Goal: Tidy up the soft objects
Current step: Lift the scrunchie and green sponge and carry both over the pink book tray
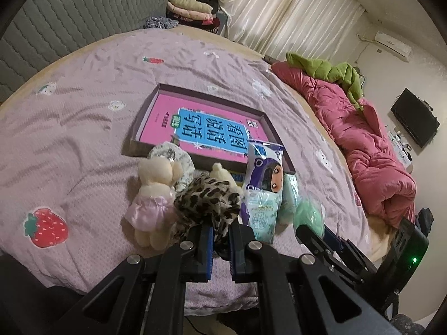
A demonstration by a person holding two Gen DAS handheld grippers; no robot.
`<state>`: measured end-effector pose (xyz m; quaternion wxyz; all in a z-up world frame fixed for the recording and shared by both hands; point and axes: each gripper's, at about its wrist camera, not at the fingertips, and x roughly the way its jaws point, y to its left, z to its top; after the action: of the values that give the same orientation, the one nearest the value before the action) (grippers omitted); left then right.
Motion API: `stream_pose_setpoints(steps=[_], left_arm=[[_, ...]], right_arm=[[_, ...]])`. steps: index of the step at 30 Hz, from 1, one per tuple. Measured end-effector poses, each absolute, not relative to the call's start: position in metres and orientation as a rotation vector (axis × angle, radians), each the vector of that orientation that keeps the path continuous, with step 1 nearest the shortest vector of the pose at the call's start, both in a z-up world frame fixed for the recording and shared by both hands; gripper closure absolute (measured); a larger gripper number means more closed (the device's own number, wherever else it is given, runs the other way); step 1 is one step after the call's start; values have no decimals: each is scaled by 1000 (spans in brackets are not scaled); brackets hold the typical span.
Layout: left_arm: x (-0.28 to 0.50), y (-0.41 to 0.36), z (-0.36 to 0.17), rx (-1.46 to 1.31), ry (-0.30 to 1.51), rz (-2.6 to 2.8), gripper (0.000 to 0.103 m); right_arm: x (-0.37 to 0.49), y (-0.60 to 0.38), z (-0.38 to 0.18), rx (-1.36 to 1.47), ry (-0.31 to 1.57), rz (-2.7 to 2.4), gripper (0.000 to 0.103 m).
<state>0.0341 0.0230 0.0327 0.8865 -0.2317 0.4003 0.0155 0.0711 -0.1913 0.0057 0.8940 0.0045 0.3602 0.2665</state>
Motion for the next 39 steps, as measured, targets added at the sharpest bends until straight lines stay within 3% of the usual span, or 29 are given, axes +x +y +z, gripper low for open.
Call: stream_pose_setpoints(steps=[21, 39], left_arm=[[37, 15, 55, -385, 741, 20, 95], [70, 33, 56, -337, 719, 81, 95]], right_arm=[[58, -177, 35, -100, 571, 563, 59], [101, -164, 50, -78, 480, 505, 59]])
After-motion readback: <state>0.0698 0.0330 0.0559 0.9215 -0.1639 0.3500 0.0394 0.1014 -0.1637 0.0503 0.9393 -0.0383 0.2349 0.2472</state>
